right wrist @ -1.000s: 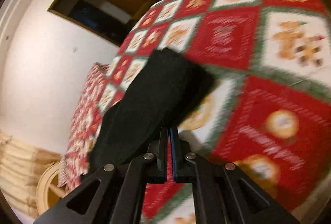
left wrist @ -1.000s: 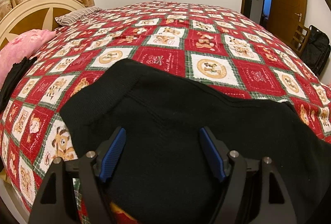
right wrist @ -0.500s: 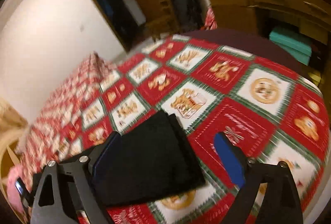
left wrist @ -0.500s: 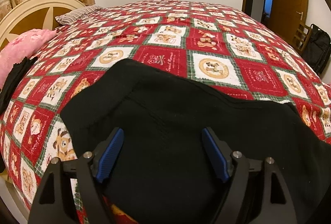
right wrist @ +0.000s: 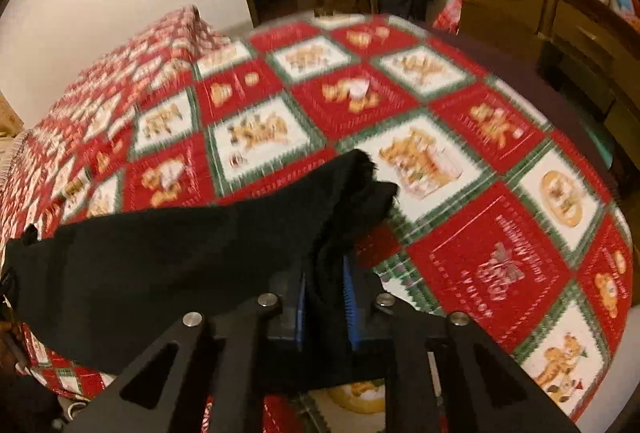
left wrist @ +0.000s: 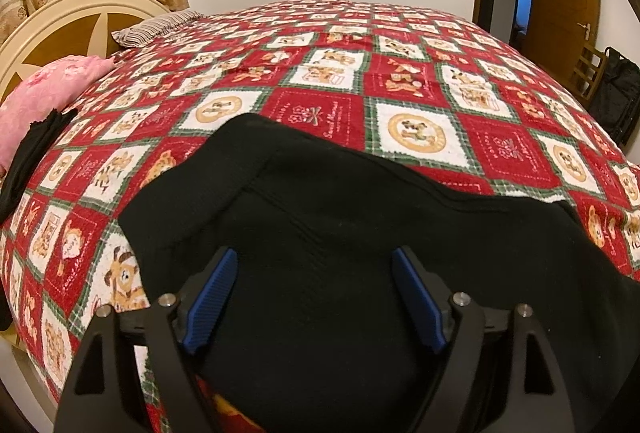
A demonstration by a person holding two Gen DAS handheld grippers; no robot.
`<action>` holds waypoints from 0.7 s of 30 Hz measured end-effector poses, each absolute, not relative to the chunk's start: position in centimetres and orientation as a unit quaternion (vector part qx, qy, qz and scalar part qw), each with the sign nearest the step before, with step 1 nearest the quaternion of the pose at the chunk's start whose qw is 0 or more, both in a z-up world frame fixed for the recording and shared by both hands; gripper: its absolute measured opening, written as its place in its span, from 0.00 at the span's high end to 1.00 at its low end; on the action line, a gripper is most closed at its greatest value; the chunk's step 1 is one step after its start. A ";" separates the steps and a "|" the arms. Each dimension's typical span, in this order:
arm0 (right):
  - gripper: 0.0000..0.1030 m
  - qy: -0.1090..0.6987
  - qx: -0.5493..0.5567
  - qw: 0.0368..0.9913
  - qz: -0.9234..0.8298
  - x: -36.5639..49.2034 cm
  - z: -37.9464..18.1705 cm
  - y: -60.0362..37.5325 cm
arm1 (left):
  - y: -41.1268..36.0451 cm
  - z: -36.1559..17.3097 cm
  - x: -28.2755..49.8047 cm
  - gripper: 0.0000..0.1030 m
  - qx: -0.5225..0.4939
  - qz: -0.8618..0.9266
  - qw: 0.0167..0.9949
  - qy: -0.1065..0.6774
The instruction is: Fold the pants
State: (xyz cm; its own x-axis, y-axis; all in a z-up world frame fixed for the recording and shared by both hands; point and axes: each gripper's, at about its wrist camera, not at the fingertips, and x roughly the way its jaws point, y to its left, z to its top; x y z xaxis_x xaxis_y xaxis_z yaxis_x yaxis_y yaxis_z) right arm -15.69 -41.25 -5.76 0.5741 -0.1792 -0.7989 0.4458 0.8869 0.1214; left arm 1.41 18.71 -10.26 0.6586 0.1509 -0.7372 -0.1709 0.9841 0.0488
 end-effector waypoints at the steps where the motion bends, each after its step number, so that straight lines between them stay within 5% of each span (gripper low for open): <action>1: 0.88 0.401 0.166 0.882 -0.184 -16.3 -5.0 -41.3 | 18.7 -10.3 1.4 0.19 -0.013 0.088 0.910 0.404; 5: 0.89 0.296 0.181 0.913 -0.216 -19.9 -0.9 -41.7 | 18.8 -10.2 1.5 0.18 -0.016 0.090 0.909 0.407; 15: 0.88 0.386 0.179 0.872 -0.241 -18.7 -7.2 -42.4 | 18.2 -8.8 0.8 0.17 0.000 0.108 0.910 0.399; 19: 0.75 0.363 0.190 0.874 -0.260 -19.2 -5.6 -42.8 | 15.3 -6.3 0.1 0.17 0.021 0.023 0.925 0.378; 21: 0.54 0.314 0.188 0.886 -0.284 -20.1 -3.2 -42.3 | 13.7 -5.7 0.0 0.17 0.032 -0.015 0.925 0.377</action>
